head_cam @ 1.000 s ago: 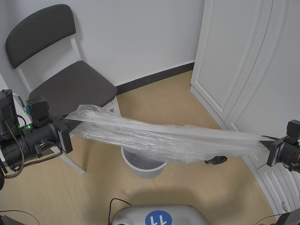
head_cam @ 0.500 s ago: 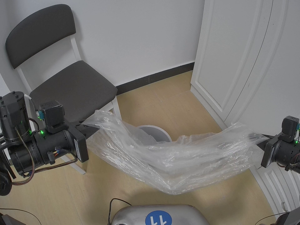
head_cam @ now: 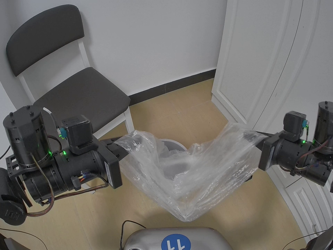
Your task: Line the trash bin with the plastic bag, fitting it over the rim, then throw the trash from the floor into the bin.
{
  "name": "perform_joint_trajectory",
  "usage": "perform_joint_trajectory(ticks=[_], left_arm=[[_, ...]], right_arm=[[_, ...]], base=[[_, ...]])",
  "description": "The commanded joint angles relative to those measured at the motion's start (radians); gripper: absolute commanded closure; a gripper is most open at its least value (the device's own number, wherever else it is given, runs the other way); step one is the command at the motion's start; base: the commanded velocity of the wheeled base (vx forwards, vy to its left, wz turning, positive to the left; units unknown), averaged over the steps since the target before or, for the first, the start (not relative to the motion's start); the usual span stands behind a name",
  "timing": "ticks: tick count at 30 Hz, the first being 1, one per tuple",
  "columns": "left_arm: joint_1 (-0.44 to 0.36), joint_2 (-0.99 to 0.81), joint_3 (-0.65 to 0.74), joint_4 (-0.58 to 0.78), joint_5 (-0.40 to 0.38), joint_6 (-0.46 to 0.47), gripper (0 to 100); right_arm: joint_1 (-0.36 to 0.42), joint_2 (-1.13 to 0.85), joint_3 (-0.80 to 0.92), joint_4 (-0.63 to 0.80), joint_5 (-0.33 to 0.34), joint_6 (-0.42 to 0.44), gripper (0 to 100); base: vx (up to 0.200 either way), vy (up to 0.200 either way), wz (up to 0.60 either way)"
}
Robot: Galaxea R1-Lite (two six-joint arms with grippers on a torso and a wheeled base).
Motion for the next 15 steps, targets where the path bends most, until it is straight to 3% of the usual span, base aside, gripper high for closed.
perform_joint_trajectory(ticks=[1, 2, 8, 12, 13, 15], left_arm=[[-0.02, 0.059, 0.002, -0.056, 0.035, -0.021, 100], [-0.026, 0.07, 0.01, -0.092, 0.044, -0.019, 100], [-0.029, 0.094, 0.09, -0.34, 0.042, -0.021, 100], [-0.029, 0.096, 0.091, -0.346, 0.042, -0.021, 100], [-0.018, 0.165, 0.085, -0.428, 0.038, -0.021, 100], [0.0, 0.223, 0.048, -0.429, 0.044, -0.026, 100]], right_arm=[[0.045, 0.217, 0.006, -0.207, 0.002, 0.055, 100], [0.061, 0.264, 0.004, -0.299, -0.004, 0.065, 100], [0.102, 0.355, -0.043, -0.34, -0.007, 0.139, 100], [0.102, 0.358, -0.046, -0.34, -0.007, 0.142, 100], [0.105, 0.393, -0.094, -0.353, -0.011, 0.228, 100], [0.096, 0.405, -0.108, -0.351, -0.01, 0.253, 100]], base=[[0.0, 0.0, 0.0], [0.0, 0.0, 0.0], [0.0, 0.0, 0.0], [0.0, 0.0, 0.0], [0.0, 0.0, 0.0], [0.0, 0.0, 0.0]])
